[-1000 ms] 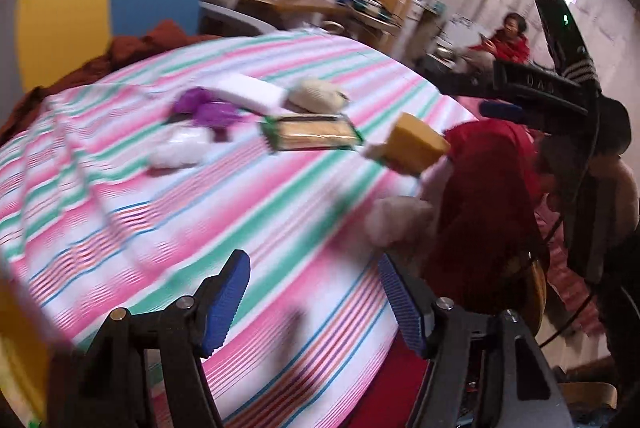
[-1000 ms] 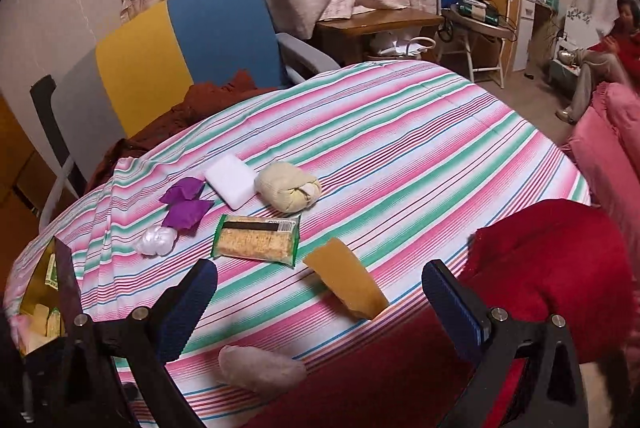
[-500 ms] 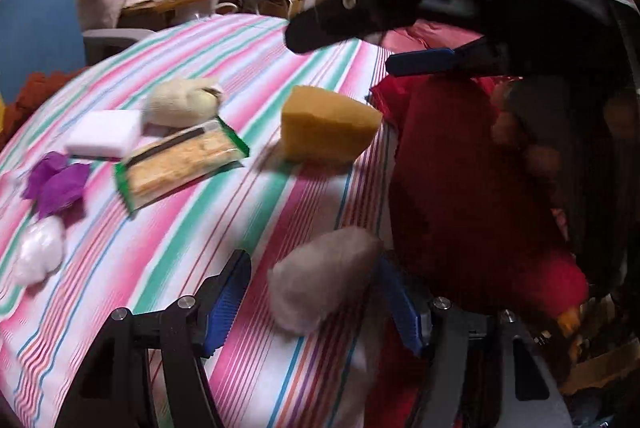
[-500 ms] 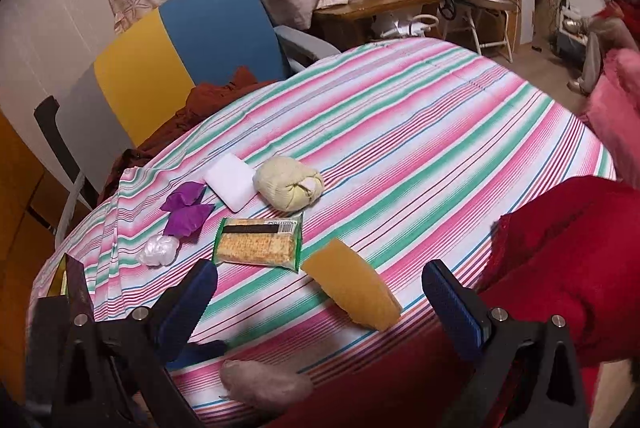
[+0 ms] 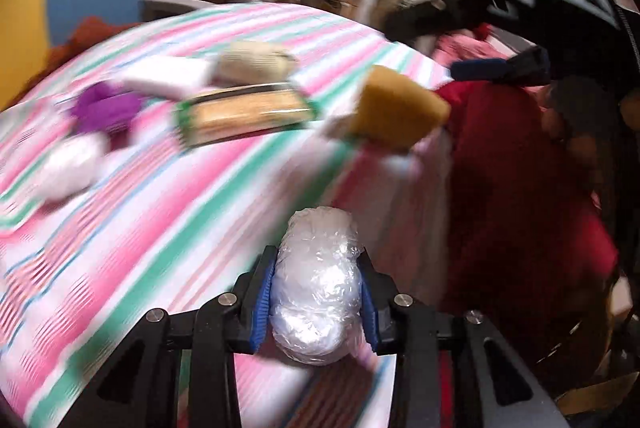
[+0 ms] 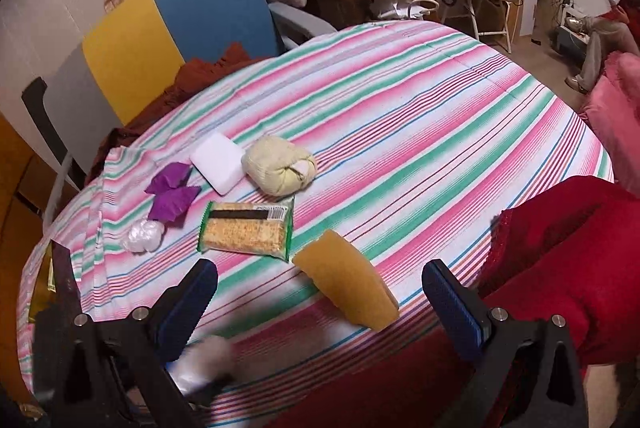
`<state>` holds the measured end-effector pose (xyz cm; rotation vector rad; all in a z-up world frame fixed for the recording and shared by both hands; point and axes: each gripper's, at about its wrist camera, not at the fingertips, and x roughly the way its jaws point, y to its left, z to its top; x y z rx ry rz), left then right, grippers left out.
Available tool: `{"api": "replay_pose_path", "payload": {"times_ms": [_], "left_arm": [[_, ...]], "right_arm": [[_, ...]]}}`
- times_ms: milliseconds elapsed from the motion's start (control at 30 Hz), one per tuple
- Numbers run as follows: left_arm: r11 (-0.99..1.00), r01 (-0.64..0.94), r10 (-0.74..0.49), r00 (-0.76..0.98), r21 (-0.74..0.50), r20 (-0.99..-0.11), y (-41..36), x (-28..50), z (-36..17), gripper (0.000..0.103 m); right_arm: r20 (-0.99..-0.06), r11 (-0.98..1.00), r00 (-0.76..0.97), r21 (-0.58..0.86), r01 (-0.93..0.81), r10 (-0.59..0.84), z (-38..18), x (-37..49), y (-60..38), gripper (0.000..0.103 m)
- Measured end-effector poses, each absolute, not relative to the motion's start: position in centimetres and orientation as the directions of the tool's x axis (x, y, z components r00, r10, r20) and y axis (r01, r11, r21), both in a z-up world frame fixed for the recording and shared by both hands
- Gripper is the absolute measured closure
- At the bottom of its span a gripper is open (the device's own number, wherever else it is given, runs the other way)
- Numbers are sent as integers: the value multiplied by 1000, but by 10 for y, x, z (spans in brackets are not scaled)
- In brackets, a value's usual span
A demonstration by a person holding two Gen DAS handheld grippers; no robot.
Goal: Organize objects
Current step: 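Grasp the tan sponge with the right tool while the left holds the plastic bundle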
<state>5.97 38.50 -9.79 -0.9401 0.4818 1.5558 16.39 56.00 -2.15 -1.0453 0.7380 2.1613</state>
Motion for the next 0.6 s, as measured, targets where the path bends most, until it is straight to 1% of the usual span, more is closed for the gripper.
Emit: {"api": "replay_pose_path", "payload": {"times_ms": [33,100,167,267,300,467,600], "left_arm": [[-256,-950,623,-22,-177,-782,375,55,-99,67],[-293,-940,634,-55,-174,-772,364,50,-101,67],[-298,-940,648,-72,-165,-759,360,51,-104,67],[-283,-955,665,-125,-93,-736,357,61,-108,67],[-285,-954,666,-129,-91,-734,357,62,-108,67],[-282,-944,692,-77,-170,-718,351,48,-106,67],[-283,-943,694,-75,-176,-716,353,50,-110,65]], "right_arm": [[-828,-652,-483,203,-731,284,-22,162,560,0],[-837,-653,-471,194,-733,280,-24,161,560,0],[-847,-655,-456,183,-733,274,-25,159,560,0],[-858,-667,-445,175,-724,258,-27,156,560,1],[-860,-670,-444,176,-721,252,-28,155,561,1],[-873,-673,-423,161,-722,244,-30,152,560,1],[-875,-671,-417,158,-725,244,-30,152,561,1]]}}
